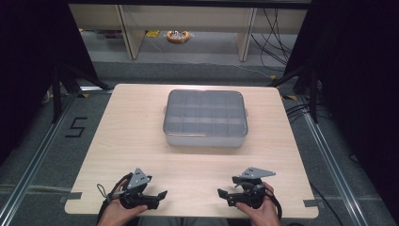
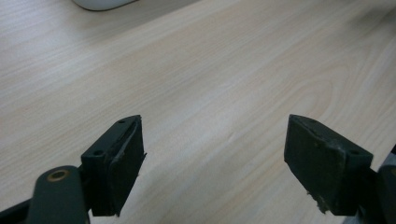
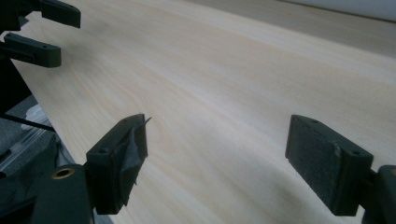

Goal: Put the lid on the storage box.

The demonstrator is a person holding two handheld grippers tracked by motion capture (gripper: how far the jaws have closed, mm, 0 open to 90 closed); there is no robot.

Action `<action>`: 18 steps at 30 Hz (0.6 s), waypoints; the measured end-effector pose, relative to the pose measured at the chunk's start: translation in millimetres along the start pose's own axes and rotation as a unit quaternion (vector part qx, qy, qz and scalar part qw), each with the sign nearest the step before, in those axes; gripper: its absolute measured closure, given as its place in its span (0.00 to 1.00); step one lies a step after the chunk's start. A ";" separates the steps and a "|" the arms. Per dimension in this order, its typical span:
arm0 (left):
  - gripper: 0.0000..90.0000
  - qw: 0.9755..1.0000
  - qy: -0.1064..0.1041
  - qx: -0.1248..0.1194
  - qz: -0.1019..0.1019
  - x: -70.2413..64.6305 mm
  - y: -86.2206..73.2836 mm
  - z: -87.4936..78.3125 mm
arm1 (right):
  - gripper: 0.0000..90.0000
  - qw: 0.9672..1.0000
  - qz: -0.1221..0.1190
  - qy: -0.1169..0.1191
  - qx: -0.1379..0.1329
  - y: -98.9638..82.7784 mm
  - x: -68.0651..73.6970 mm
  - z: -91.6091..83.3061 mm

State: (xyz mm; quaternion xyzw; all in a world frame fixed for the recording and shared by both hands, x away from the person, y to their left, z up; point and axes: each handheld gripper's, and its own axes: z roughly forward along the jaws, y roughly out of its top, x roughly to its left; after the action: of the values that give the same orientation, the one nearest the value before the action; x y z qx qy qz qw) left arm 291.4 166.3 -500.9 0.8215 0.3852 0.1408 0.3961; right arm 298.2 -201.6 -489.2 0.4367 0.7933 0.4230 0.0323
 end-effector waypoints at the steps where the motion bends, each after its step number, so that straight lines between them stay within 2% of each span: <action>1: 0.21 1.000 0.000 0.004 0.004 -1.0 -0.8 -0.7 | 0.21 1.000 -0.023 -0.002 -0.007 -1.6 -3.2 -0.1; 2: 0.21 1.000 -0.008 0.004 0.005 -2.5 -1.6 -1.6 | 0.21 1.000 -0.009 -0.004 0.002 -3.7 -0.2 -1.8; 3: 0.21 1.000 -0.013 0.003 0.006 -3.6 -2.1 -1.6 | 0.20 1.000 -0.004 0.001 0.002 -6.4 0.7 -1.5; 4: 0.21 1.000 -0.013 0.003 0.006 -3.6 -2.1 -1.6 | 0.17 1.000 -0.020 -0.002 0.003 -7.4 -1.5 -2.2; 5: 0.21 1.000 -0.007 0.010 0.015 -3.1 -2.7 -2.0 | 0.17 1.000 -0.020 -0.002 0.003 -7.4 -1.5 -2.2; 7: 0.21 1.000 -0.010 0.008 0.012 -5.7 -4.0 -1.4 | 0.18 1.000 -0.021 -0.012 0.005 -11.4 -0.8 -6.0; 9: 0.21 1.000 -0.009 0.010 0.016 -5.3 -3.7 -1.4 | 0.18 1.000 -0.018 -0.004 0.004 -12.4 -0.6 -5.8; 10: 0.21 1.000 -0.008 0.013 0.021 -4.5 -3.5 -1.5 | 0.18 1.000 -0.023 -0.017 0.009 -13.8 0.3 -7.6; 11: 0.21 1.000 -0.004 0.015 0.019 -4.8 -3.6 -1.0 | 0.18 1.000 -0.023 -0.017 0.009 -13.8 0.3 -7.6; 12: 0.21 0.999 -0.006 0.020 0.032 -3.4 -3.4 -1.0 | 0.18 1.000 -0.025 -0.011 0.013 -15.2 0.2 -6.4; 13: 0.21 0.999 -0.005 0.024 0.037 -2.9 -3.2 -1.2 | 0.18 1.000 -0.023 -0.012 0.014 -15.6 0.7 -6.1; 17: 0.21 0.999 -0.001 0.024 0.036 -3.0 -3.2 0.1 | 0.18 0.999 -0.031 -0.019 0.015 -15.4 0.6 -6.5; 18: 0.21 0.999 -0.010 0.023 0.022 -3.7 -4.1 0.8 | 0.18 0.999 -0.030 -0.024 0.017 -15.5 1.0 -6.3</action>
State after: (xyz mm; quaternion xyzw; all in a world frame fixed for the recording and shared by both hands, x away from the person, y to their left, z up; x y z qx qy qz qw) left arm 287.2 164.7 -504.3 0.8403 0.3660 0.1328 0.3773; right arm 284.7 -209.0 -495.7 0.4232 0.8120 0.3980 0.0566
